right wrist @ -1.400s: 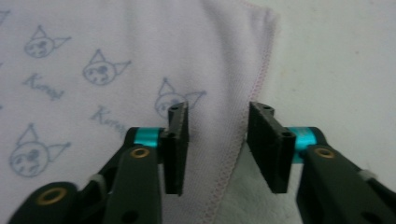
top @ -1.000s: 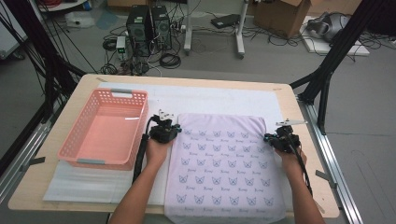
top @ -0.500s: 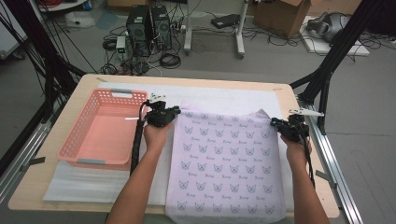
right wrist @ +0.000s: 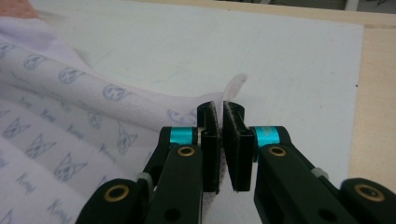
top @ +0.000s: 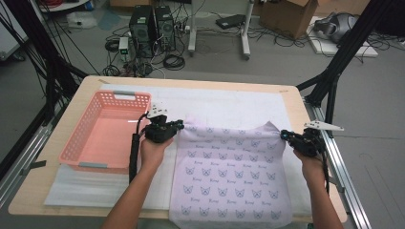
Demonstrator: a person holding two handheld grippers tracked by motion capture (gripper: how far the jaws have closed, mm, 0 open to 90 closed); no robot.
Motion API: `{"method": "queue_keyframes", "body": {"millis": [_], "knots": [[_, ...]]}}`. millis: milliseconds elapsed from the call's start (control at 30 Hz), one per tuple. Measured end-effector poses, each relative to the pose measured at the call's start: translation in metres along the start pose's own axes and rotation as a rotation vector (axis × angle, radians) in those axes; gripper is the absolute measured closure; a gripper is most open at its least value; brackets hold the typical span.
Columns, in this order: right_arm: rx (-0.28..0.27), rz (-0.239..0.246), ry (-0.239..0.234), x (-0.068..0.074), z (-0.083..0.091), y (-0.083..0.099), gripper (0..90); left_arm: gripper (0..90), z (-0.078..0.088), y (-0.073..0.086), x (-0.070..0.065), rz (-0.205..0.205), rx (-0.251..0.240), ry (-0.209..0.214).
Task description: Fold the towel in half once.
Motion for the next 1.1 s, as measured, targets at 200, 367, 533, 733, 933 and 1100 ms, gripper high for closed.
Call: {"method": "queue_keyframes", "body": {"millis": [200, 367, 533, 733, 933, 1100], "knots": [[-0.023, 0.005, -0.013, 0.015, 0.02, 0.016, 85.4, 86.8, 0.024, 0.018, -0.012, -0.02, 0.003, 0.044], [-0.007, 0.016, -0.034, 0.03, 0.034, 0.034, 85.3, 86.7, 0.043, 0.036, -0.018, -0.027, 0.003, 0.074], [0.005, 0.016, -0.052, 0.041, 0.042, 0.049, 85.2, 86.7, 0.058, 0.066, -0.02, -0.014, 0.026, 0.092], [0.053, 0.019, -0.085, 0.06, 0.058, 0.07, 84.6, 86.4, 0.075, 0.093, -0.022, -0.019, 0.069, 0.115], [0.11, -0.016, -0.075, 0.059, 0.056, 0.076, 62.4, 54.7, 0.065, 0.087, -0.015, 0.04, 0.073, 0.127], [0.127, 0.004, -0.018, 0.049, 0.036, 0.057, 52.6, 44.8, 0.033, 0.072, -0.008, 0.071, 0.098, 0.094]]}}
Point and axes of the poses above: each handheld gripper's, and its own axes: z roughly backward along the jaws, y roughly out of its underside, x roughly to its left, the point moved 7 cm from there along -z, roughly forward along the jaws, and after that the axes turned 11 degrees about z, right-handed, at the moved point
